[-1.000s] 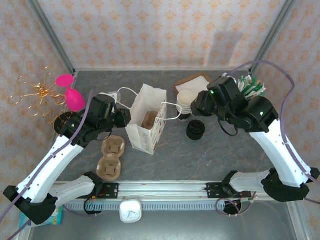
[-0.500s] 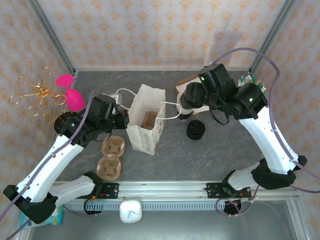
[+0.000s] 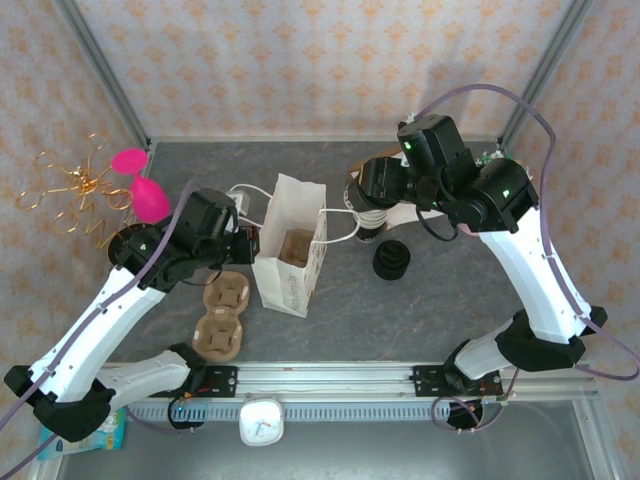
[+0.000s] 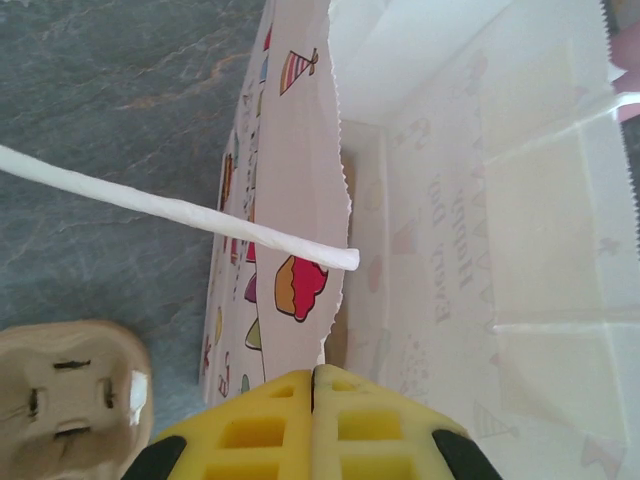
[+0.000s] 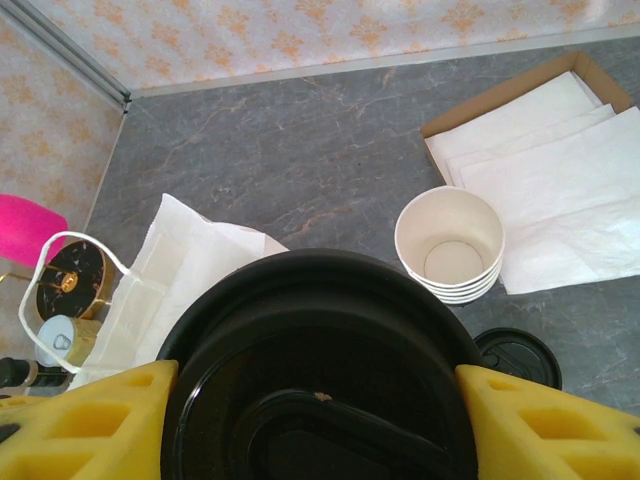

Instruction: Pack the takeout coffee

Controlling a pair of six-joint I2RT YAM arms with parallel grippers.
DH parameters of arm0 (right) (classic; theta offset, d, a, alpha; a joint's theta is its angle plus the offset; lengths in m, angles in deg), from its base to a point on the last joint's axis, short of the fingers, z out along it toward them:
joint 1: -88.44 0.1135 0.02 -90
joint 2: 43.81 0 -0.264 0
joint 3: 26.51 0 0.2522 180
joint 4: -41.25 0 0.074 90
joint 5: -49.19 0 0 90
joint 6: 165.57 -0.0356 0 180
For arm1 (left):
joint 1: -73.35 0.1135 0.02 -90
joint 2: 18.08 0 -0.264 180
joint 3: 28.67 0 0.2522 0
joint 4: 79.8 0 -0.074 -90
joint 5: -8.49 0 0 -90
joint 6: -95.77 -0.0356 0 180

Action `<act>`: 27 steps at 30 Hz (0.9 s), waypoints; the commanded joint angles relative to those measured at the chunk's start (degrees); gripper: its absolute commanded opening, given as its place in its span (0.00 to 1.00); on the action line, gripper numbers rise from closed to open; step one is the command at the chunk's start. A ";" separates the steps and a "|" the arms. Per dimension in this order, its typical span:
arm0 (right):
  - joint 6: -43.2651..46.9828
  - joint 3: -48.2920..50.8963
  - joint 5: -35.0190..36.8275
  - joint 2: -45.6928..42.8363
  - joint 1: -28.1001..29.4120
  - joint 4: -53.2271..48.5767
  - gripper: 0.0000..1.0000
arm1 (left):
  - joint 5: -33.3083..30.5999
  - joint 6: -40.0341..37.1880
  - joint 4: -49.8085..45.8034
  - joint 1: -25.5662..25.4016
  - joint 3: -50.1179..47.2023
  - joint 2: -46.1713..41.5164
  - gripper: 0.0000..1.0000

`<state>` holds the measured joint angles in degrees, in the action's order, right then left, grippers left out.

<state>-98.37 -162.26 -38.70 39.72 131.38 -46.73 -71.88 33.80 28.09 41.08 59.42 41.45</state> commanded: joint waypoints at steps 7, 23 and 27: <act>2.95 0.19 -1.51 -0.66 -0.40 -0.84 0.62 | -3.56 -6.12 -7.10 -0.66 4.51 1.01 0.00; 4.96 -9.38 -11.88 6.06 -0.40 -0.76 0.61 | 0.13 -3.41 0.12 -3.19 4.86 1.72 0.00; 4.70 -10.88 -14.68 8.38 -0.40 -0.73 0.60 | -1.13 2.83 2.50 -3.55 4.48 0.90 0.00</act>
<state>-94.70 -171.44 -50.57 47.13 131.36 -47.12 -72.49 31.62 27.21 38.09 62.83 43.13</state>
